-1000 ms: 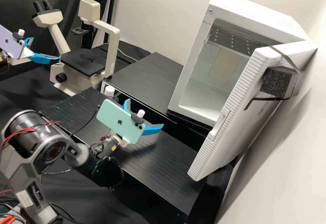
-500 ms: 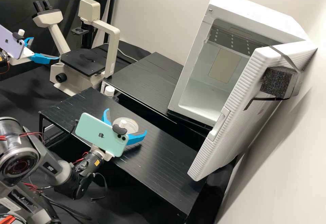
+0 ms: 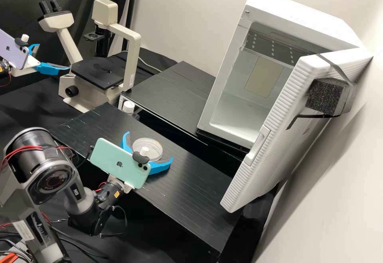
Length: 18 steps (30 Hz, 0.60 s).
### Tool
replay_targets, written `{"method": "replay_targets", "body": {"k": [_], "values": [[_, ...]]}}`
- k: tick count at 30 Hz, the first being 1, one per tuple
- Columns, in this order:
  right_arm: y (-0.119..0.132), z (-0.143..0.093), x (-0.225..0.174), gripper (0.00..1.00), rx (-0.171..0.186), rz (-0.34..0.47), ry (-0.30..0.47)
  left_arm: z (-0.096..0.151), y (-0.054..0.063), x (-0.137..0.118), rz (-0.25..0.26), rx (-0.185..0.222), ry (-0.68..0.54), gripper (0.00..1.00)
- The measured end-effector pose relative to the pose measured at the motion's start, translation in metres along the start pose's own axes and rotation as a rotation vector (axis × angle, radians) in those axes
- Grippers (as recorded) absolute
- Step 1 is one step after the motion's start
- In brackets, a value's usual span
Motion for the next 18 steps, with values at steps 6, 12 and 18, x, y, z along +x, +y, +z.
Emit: {"method": "replay_targets", "body": {"k": [6,12,18], "values": [[0.021,0.001,-0.017,1.0,-0.054,0.055,-0.003,0.0,0.0,0.0,0.0,0.0,0.0,1.0],[0.043,-0.005,-0.044,1.0,-0.068,0.163,-0.04,0.0,0.0,0.0,0.0,0.0,0.0,1.0],[0.036,-0.01,-0.046,1.0,-0.109,0.092,-0.012,0.0,0.0,0.0,0.0,0.0,0.0,1.0]]}}
